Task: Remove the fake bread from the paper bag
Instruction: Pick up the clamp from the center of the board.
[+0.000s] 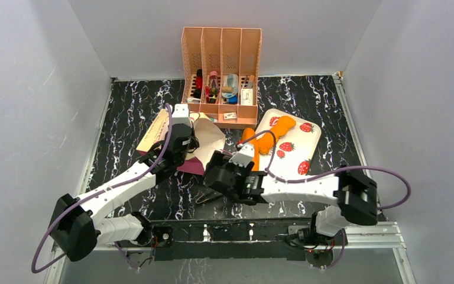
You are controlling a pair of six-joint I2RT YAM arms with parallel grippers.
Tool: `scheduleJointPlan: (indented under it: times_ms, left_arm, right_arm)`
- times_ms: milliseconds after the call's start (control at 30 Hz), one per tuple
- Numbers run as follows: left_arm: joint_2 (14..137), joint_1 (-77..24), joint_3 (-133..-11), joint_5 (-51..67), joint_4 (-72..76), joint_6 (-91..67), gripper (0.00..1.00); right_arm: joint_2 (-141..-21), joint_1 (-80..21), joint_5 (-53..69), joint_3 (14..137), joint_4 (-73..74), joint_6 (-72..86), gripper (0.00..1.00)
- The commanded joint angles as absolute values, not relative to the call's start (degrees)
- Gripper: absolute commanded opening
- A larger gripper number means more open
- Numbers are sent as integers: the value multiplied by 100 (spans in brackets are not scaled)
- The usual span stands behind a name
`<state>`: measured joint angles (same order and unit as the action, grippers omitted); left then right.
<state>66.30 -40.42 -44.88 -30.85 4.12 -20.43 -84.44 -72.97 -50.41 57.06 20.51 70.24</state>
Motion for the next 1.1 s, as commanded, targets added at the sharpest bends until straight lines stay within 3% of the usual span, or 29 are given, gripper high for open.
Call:
scheduleJointPlan:
  times_ms: [0, 433, 733, 900, 1067]
  left_arm:
    - [6325, -4051, -4543, -3133, 387, -1945, 0]
    - [6123, -4013, -4487, -2897, 431, -1890, 0]
    - [6059, -4008, -4471, -2848, 431, -1899, 0]
    - [6069, -4008, -4432, -2843, 459, -1916, 0]
    - [6065, -4008, -4404, -2873, 470, -1929, 0]
  right_arm:
    - [-8899, -7501, -4590, 6113, 3603, 9299, 98]
    - [-9926, -7690, -4004, 6575, 3727, 10135, 96]
    - [-10312, -7660, -4042, 6575, 3607, 10135, 89]
    - [-10441, -7526, -3938, 6537, 3431, 9945, 81]
    - [-10463, -7365, -3793, 6340, 3312, 9769, 61]
